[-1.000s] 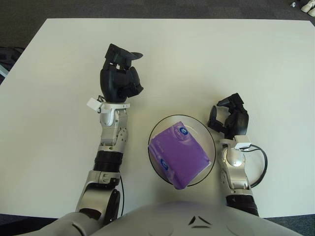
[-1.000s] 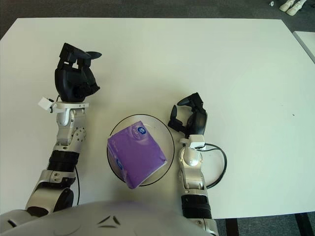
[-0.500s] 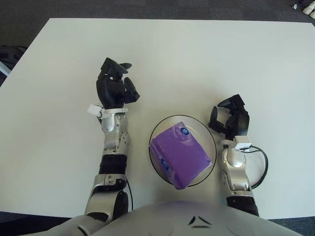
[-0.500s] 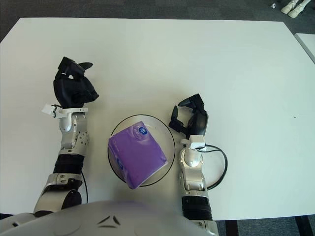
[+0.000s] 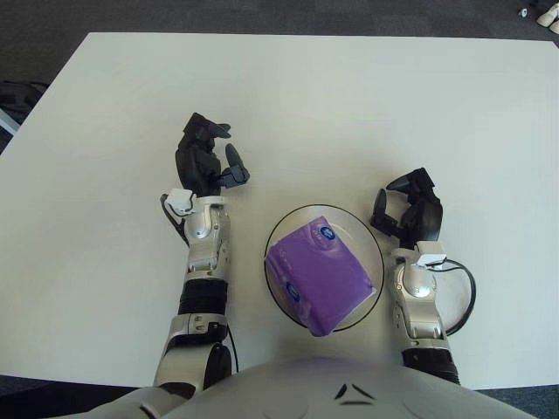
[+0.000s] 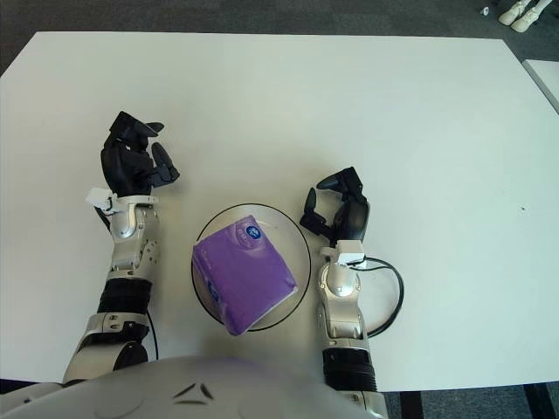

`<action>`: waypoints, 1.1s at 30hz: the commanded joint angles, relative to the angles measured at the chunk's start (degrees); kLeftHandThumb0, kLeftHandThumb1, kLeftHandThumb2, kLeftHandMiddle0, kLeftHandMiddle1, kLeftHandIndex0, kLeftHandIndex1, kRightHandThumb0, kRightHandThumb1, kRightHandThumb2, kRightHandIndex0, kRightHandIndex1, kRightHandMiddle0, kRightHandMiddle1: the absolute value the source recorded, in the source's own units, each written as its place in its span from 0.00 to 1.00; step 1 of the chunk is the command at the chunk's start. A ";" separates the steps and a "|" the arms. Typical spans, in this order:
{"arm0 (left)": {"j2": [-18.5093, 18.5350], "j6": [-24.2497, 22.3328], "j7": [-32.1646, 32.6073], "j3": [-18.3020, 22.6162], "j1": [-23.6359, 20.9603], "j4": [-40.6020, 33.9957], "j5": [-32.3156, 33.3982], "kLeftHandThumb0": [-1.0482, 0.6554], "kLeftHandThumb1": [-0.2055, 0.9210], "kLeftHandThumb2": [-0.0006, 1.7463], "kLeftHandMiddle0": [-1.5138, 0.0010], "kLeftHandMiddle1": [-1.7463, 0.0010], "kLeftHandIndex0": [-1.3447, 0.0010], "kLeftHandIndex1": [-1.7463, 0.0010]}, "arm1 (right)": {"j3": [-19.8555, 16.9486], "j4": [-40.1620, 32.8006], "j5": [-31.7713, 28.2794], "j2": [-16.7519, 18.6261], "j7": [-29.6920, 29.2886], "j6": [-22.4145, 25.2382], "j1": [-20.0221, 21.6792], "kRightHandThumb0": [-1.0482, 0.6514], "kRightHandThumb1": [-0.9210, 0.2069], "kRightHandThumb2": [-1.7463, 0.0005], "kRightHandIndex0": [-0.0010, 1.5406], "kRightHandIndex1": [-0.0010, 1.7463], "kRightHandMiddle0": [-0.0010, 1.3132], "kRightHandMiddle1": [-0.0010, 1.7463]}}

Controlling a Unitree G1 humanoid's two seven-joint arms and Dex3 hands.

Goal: Put the tissue paper into the plate.

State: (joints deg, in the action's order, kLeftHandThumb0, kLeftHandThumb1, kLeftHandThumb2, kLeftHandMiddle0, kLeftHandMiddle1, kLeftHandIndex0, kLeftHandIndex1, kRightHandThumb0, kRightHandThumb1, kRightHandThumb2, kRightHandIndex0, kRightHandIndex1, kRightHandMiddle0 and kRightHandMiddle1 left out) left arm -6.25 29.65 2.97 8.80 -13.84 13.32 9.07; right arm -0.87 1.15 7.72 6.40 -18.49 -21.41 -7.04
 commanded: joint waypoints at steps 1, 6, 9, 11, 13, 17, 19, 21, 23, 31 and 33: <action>0.29 -1.67 0.91 -0.12 2.67 -0.38 -1.48 0.28 0.28 0.91 0.06 0.00 0.41 0.00 | -0.53 4.68 -0.90 0.73 0.43 2.97 -4.38 0.34 0.49 0.28 0.69 1.00 0.43 1.00; 0.58 -4.67 1.27 -0.51 4.93 -1.73 -2.80 0.28 0.30 0.89 0.10 0.00 0.43 0.00 | -0.72 4.77 -1.10 0.63 0.75 2.90 -4.37 0.34 0.49 0.27 0.69 1.00 0.44 1.00; 0.48 -8.18 2.32 -0.83 6.22 -3.46 -3.72 0.29 0.32 0.87 0.14 0.00 0.44 0.00 | -0.82 4.82 -1.12 0.54 0.96 2.74 -4.39 0.34 0.49 0.27 0.69 1.00 0.44 1.00; 0.41 -9.13 2.86 -1.02 7.11 -3.88 -4.60 0.30 0.34 0.86 0.17 0.00 0.46 0.00 | -0.91 4.90 -1.18 0.44 1.19 2.66 -4.37 0.34 0.50 0.27 0.70 1.00 0.44 1.00; 0.55 -9.03 2.88 -1.20 7.86 -3.47 -5.12 0.30 0.35 0.85 0.18 0.00 0.46 0.00 | -1.05 5.06 -1.16 0.43 1.20 2.44 -4.32 0.34 0.50 0.27 0.70 1.00 0.44 1.00; 0.65 -9.43 3.08 -1.36 8.60 -3.27 -5.93 0.30 0.36 0.84 0.21 0.00 0.47 0.00 | -1.31 5.40 -1.00 0.47 1.03 1.77 -4.24 0.34 0.50 0.27 0.70 1.00 0.44 1.00; 0.77 -10.16 3.67 -1.56 9.35 -3.12 -7.15 0.31 0.37 0.83 0.23 0.00 0.48 0.00 | -1.37 5.68 -0.71 0.41 0.82 1.27 -4.13 0.34 0.50 0.27 0.70 1.00 0.44 1.00; 0.88 -11.01 4.15 -1.74 9.98 -2.90 -8.06 0.31 0.39 0.82 0.25 0.00 0.49 0.00 | -1.39 5.79 -0.44 0.36 0.69 1.00 -4.06 0.34 0.50 0.27 0.70 1.00 0.44 1.00; 0.89 -11.38 4.30 -1.76 10.25 -2.73 -8.40 0.32 0.41 0.80 0.28 0.00 0.51 0.00 | -1.39 5.80 -0.31 0.34 0.63 0.91 -4.06 0.34 0.50 0.27 0.70 1.00 0.44 1.00; 1.34 -13.05 3.55 -1.95 11.08 -1.13 -8.48 0.33 0.44 0.77 0.30 0.00 0.53 0.00 | -1.31 4.81 -0.26 0.28 0.91 1.59 -4.35 0.34 0.50 0.26 0.70 1.00 0.45 1.00; 1.56 -13.14 3.11 -2.16 11.45 -0.48 -8.41 0.33 0.46 0.76 0.32 0.00 0.54 0.00 | -1.29 4.75 -0.36 0.23 1.07 1.58 -4.33 0.34 0.50 0.26 0.70 1.00 0.45 1.00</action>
State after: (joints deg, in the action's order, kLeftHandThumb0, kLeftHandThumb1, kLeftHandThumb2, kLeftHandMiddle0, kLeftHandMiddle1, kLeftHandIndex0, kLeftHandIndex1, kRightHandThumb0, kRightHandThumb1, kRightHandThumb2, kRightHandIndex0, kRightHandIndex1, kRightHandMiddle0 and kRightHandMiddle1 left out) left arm -4.96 19.62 6.53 6.75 -5.72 9.55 0.54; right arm -1.47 2.13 7.66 6.35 -17.49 -23.44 -7.07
